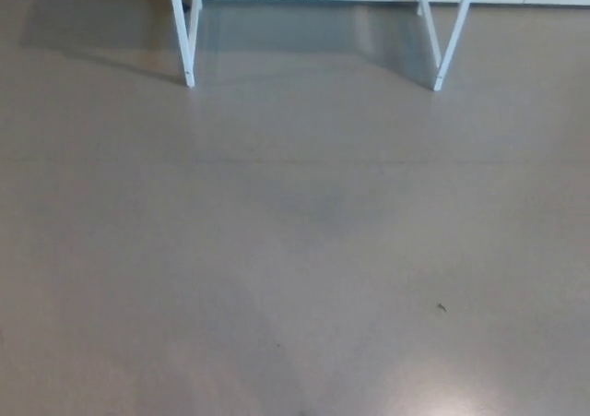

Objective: The robot walks towards a desk on which an air pump is kept in the middle. It lifts it up and holds it with its left hand and uses its right hand to compress it by pushing its handle inwards.

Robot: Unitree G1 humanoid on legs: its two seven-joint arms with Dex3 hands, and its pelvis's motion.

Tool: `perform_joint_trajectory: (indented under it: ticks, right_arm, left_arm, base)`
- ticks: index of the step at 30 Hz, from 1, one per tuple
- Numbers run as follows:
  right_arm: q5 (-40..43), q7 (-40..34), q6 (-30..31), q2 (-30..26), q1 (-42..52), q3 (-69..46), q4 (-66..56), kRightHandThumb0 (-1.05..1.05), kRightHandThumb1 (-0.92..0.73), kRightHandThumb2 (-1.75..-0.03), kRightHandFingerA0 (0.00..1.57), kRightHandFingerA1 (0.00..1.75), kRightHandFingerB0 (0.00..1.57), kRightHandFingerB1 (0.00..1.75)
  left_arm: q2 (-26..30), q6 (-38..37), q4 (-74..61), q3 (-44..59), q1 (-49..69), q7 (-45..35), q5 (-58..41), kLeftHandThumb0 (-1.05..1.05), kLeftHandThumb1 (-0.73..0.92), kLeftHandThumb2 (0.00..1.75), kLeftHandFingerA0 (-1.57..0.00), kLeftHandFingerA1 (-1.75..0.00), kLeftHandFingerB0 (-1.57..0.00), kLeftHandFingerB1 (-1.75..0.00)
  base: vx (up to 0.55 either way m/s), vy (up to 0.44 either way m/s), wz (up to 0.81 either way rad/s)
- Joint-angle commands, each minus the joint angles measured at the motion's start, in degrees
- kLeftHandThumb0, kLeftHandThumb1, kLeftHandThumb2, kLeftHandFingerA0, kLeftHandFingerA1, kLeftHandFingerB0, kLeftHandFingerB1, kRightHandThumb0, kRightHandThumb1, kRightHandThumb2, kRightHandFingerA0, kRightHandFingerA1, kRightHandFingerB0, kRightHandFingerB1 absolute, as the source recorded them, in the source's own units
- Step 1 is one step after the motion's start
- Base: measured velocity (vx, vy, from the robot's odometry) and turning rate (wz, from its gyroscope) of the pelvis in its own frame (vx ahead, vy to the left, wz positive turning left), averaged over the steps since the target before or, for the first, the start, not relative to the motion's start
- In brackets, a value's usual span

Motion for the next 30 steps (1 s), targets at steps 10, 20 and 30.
perform_joint_trajectory:
  ticks: [10,20,30]
  right_arm:
    - [1.6,0.2,-2.6,-0.9,0.5,1.1,1.3,-0.04,-0.57,-0.55,0.55,0.53,0.39,0.40]
    - [1.8,0.8,-3.1,-1.0,0.8,2.3,1.6,-0.03,-0.60,-0.57,0.43,0.52,0.36,0.39]
    - [2.1,1.0,-3.2,-1.0,0.3,3.2,1.9,-0.07,-0.58,-0.57,0.47,0.53,0.36,0.39]
  left_arm:
    - [1.0,-2.3,0.3,-0.9,3.0,-3.3,-2.5,0.04,0.54,0.97,-0.13,-0.50,-0.18,-0.49]
    - [0.9,-3.0,0.3,-1.5,3.9,-3.0,-2.9,0.03,0.54,0.97,-0.15,-0.50,-0.19,-0.50]
    - [1.0,-4.2,0.4,-3.1,4.6,-2.2,-2.2,0.01,0.52,0.96,-0.16,-0.50,-0.20,-0.50]
  base:
    - [0.28,0.022,0.10]
    - [0.40,-0.067,0.07]
    - [0.41,0.161,-0.33]
